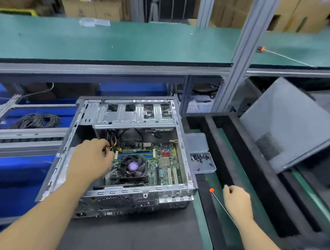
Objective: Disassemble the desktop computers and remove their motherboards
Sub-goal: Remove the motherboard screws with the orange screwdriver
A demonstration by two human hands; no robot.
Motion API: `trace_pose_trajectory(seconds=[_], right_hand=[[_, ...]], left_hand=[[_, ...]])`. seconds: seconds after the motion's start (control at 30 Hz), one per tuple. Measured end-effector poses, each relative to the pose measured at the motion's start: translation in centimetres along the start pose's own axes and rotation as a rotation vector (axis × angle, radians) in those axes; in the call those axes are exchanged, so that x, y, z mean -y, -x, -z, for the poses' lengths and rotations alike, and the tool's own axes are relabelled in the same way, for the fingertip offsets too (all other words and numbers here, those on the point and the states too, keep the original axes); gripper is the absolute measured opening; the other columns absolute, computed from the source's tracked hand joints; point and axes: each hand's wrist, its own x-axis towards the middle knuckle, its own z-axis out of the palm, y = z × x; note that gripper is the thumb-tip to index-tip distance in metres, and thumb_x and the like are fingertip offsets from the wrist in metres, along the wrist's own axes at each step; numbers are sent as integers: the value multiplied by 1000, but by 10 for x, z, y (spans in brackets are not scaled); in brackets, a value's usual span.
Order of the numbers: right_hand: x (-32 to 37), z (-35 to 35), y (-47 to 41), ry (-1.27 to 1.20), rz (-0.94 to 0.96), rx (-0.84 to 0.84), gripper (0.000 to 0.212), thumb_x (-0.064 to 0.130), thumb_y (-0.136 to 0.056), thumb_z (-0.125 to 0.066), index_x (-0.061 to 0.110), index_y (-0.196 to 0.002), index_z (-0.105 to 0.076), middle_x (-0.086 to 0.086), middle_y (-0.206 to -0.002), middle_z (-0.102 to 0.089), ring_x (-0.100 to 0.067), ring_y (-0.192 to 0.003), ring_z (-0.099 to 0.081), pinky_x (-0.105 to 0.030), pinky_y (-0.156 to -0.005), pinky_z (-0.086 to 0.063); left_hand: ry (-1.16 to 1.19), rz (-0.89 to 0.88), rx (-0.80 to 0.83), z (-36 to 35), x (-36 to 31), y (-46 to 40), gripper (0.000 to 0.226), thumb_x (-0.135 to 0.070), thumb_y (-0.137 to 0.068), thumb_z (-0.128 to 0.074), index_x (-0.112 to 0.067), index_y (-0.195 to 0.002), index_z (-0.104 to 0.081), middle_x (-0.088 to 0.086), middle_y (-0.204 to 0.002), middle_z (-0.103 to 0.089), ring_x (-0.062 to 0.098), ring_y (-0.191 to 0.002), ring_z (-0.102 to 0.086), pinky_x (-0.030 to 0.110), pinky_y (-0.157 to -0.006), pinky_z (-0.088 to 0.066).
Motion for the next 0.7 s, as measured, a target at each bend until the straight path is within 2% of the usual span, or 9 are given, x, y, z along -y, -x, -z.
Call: trace_pose_trajectory(seconds=[0.1,0.2,0.3,0.4,0.53,0.63,0.7], right_hand=[[-13,-24,-9,99,-55,250,24,22,-97,-56,3,-86,-64,-11,-82,-64,-35,-84,-60,-34,-69,-45],[-10,-38,-22,97,-71,326,22,26,-96,-61,5,-90,-64,-11,-85,-65,-33,-82,-58,-35,-74,-48],[-3,-49,-42,82,-72,378,27,27,-96,-61,1,-105,-66,-16,-104,-70,-35,-99,-63,-35,-83,-50],[6,-60,-58,60,-68,438,23,27,-94,-63,4,-90,-66,-17,-101,-71,-33,-90,-62,-32,-72,-45],[10,-67,-68,35,-95,447,26,28,-89,-70,1,-90,-68,-15,-92,-68,-35,-94,-65,-32,-72,-44],[7,-59,-62,64,-137,434,19,20,-89,-67,8,-76,-61,-17,-92,-68,-32,-82,-58,-30,-69,-42],[5,-49,-56,98,-155,398,18,14,-89,-61,7,-73,-58,-20,-92,-69,-32,-79,-56,-30,-66,-40]], left_hand=[[6,9,4,5,-7,2,19,-28,-87,-57,-16,-94,-70,0,-82,-69,23,-75,-61,39,-72,-54],[25,20,3,6,-8,2,19,-28,-87,-59,-16,-96,-71,1,-86,-71,25,-80,-63,39,-75,-54],[62,36,-9,4,-6,3,17,-26,-86,-60,-16,-95,-71,-1,-85,-69,24,-80,-60,39,-75,-52],[75,51,-14,3,-5,2,13,-25,-85,-61,-20,-92,-70,-4,-81,-67,21,-78,-59,39,-73,-52],[54,37,-23,1,-5,1,11,-23,-84,-63,-19,-91,-71,-2,-81,-68,23,-78,-59,38,-73,-51],[50,25,-29,1,-5,0,10,-24,-84,-63,-20,-89,-70,-2,-80,-68,23,-75,-58,37,-72,-50],[43,15,-29,2,-5,0,10,-26,-83,-61,-19,-84,-68,-2,-77,-67,23,-72,-59,37,-69,-51]])
